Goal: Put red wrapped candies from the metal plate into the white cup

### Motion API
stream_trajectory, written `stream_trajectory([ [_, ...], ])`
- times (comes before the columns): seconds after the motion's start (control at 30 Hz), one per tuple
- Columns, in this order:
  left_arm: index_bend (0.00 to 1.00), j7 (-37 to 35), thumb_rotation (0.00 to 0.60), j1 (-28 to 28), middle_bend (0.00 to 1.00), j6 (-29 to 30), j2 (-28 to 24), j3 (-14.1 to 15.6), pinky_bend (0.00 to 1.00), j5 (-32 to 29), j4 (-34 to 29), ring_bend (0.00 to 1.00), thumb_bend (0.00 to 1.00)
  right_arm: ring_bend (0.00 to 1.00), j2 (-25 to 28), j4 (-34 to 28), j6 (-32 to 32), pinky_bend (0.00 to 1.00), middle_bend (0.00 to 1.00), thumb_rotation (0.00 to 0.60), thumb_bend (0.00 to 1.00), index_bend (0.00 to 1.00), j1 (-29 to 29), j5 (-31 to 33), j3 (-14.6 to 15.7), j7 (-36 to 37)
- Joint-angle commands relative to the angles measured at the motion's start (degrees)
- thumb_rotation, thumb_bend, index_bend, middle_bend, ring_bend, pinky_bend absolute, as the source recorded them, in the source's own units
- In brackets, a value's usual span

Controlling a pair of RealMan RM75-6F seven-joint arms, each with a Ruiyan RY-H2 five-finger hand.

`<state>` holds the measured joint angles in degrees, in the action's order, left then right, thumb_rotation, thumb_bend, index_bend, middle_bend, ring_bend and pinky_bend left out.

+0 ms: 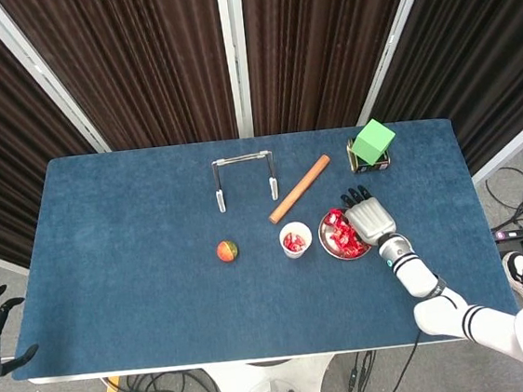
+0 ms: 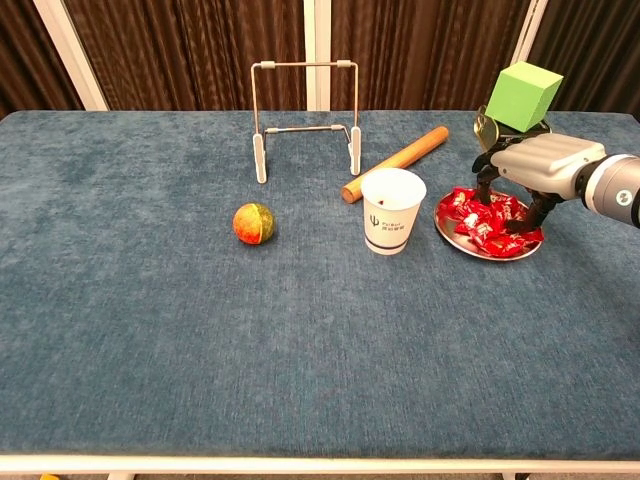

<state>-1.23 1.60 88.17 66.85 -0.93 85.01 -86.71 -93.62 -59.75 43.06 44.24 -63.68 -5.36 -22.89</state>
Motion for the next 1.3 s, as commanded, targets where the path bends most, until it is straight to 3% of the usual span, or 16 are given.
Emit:
stream_trajectory([
  [0.03, 0.32, 0.0, 0.6, 0.0, 0.19, 0.0, 0.1, 0.0, 0.19, 0.0, 0.1, 0.11, 0.0, 0.0, -0.2, 0.3, -0.1, 0.0, 0.11, 0.6, 0.3, 0.47, 0.0, 0.2, 0.0, -0.1],
  [0.33, 0.32, -0.1, 0.6, 0.2, 0.19, 0.1, 0.2, 0.1, 0.19, -0.1, 0.2, 0.11, 0.0, 0.0, -0.6, 0.7, -0.2, 0.0, 0.14, 0.6, 0.36, 0.59, 0.1, 0.0, -0.6, 0.1],
  [0.53, 0.32, 0.0, 0.6, 0.1, 0.19, 0.0, 0.1, 0.1, 0.19, -0.1, 0.1, 0.11, 0.0, 0.0, 1.4, -2.2, 1.7, 0.0, 0.15, 0.6, 0.37, 0.6, -0.3, -1.4, -1.2, 1.3],
  [0.93, 0.32, 0.1, 0.6, 0.3, 0.19, 0.9, -0.4, 0.0, 0.19, 0.3, -0.3, 0.11, 0.0, 0.0, 13.1, -25.5, 9.1, 0.0, 0.15, 0.6, 0.37, 0.6, 0.1, -8.9, -5.5, 6.7],
  [1.07, 0.32, 0.1, 0.6, 0.6, 0.19, 1.3, -0.4, 0.1, 0.19, 0.3, -0.4, 0.11, 0.0, 0.0, 12.0, -27.5, 7.2, 0.0, 0.14, 0.6, 0.37, 0.58, 2.2, -8.8, -5.7, 4.9],
  [1.3, 0.32, -0.4, 0.6, 0.8, 0.19, 1.2, -0.3, 0.1, 0.19, 0.1, 0.0, 0.11, 0.0, 0.0, 7.7, -24.6, 5.6, 0.0, 0.13, 0.6, 0.37, 0.53, 4.5, -5.9, -5.5, 1.1],
])
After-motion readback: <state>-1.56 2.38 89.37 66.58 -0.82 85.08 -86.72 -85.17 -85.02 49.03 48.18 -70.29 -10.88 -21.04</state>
